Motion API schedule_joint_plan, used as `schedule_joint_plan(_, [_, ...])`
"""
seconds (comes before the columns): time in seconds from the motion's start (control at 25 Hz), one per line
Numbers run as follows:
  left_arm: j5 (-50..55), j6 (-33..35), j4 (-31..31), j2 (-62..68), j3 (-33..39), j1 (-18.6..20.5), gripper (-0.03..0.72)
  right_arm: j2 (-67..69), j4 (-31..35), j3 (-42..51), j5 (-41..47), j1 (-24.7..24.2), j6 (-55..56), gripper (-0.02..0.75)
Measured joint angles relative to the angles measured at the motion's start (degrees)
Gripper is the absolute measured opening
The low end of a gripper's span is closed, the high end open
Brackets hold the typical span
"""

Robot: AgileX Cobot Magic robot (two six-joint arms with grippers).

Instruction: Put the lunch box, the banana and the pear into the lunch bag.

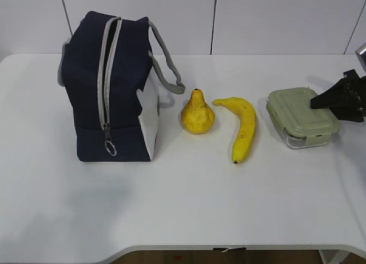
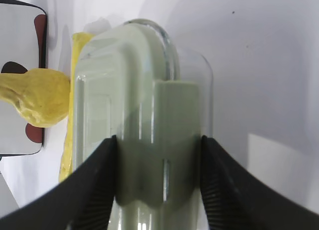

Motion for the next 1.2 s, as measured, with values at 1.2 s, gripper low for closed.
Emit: schedule_joint_plan(1.2, [-1.8, 0.0, -3.8, 0.7, -0.4, 0.0, 0.241, -7.0, 1.5, 0.0, -2.1, 0.0, 8.1, 0.384])
